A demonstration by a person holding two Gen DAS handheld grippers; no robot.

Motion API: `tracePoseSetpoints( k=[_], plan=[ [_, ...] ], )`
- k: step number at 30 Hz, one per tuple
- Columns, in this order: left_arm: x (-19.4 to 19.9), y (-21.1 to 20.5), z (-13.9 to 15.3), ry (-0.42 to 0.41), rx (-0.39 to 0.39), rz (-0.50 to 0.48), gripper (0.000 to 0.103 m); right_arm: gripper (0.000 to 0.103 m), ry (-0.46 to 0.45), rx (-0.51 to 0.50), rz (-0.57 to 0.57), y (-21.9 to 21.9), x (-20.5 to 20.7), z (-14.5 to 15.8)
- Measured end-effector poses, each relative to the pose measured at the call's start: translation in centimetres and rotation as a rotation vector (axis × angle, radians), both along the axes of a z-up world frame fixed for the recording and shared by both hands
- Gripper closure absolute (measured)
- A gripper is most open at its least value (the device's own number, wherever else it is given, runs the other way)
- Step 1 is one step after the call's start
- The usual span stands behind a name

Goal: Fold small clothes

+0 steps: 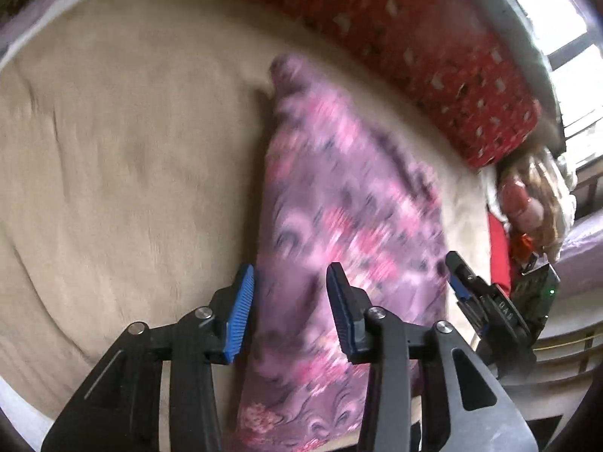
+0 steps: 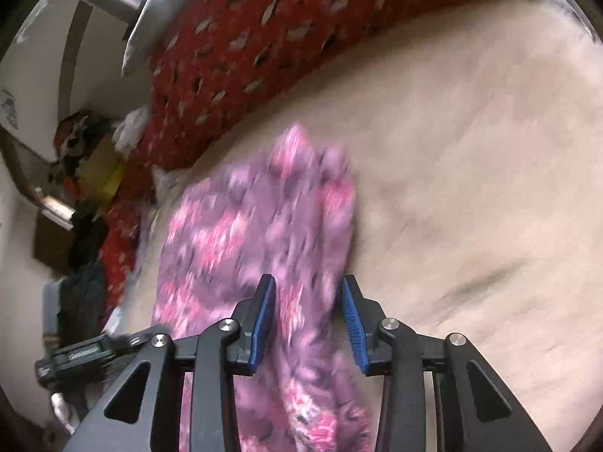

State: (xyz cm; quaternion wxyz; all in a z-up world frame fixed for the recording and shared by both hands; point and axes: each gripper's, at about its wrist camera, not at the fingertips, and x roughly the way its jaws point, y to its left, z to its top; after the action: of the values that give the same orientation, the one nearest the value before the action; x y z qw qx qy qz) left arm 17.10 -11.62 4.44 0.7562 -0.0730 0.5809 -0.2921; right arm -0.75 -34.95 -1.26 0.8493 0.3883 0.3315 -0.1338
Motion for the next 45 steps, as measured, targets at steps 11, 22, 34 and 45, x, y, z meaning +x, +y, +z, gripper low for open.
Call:
tracePoseSetpoints(
  k=[11,22,34,45],
  plan=[
    [3.8,-9.0,-2.7,-0.195,0.244,-0.1,0.062,0.077,0.129,-0.228,0.171,0.4,8.4,-0.9],
    [-1.4,-4.8,-0.2,-0.223,0.209,-0.119,0.049,0.078,-0.065,-0.127,0.274,2.0,1.7,2.5],
    [-8.1,-2.0,-2.6,-0.214,0.304,-0.08,0.042,0.068,0.066,-0.171,0.293,6.8,-4.3,0.8],
    [-11.7,-1.4,-5.1,-0.209,0.361,-0.048,0.034,0.056,0.236,-0.253,0.314,8.8,-6.7,-1.2]
  ],
)
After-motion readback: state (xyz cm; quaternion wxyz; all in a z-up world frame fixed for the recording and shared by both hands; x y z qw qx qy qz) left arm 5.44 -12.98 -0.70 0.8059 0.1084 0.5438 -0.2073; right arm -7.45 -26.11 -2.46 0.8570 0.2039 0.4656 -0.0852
